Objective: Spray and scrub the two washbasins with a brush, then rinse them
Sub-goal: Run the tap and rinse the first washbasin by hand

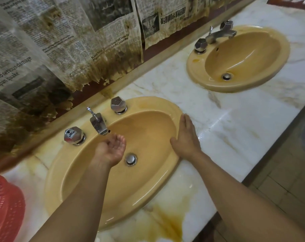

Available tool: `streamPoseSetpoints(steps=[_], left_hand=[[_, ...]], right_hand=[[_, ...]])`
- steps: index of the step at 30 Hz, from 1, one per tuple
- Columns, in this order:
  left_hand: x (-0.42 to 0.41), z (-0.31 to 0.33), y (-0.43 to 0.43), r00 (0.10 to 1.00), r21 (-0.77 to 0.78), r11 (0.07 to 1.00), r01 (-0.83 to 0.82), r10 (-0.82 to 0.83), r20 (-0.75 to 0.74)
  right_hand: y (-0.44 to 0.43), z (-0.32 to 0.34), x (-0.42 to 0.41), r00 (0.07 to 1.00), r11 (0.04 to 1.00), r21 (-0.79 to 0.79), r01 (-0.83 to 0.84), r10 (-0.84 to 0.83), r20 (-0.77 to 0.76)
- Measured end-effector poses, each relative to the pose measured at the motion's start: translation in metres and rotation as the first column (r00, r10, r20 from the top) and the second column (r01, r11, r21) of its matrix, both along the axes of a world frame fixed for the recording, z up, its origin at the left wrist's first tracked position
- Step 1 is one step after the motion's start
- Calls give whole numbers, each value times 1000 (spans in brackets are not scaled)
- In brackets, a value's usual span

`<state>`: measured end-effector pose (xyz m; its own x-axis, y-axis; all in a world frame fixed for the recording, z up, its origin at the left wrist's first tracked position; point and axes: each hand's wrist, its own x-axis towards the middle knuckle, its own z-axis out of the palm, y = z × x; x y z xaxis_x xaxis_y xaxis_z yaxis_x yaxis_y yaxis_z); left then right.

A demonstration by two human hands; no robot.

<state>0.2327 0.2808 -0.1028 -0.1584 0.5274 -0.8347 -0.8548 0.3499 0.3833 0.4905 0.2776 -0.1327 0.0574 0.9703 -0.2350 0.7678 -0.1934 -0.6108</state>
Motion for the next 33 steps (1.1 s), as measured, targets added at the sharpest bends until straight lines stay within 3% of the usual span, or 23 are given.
streamPoseSetpoints(steps=[18,27,33], left_hand=[[-6,-10,13,992,14,993,-115,114,60],[0,-20,18,981,-15,981,-195,195,11],[-1,-14,16,980,-11,980,-200,200,2]], right_hand=[[-4,-11,11,987,991,102,85,-69,-143],[-2,-19,39,889,993,70,94,-51,-456],[-2,-14,40,911,995,89,52,-11,-413]])
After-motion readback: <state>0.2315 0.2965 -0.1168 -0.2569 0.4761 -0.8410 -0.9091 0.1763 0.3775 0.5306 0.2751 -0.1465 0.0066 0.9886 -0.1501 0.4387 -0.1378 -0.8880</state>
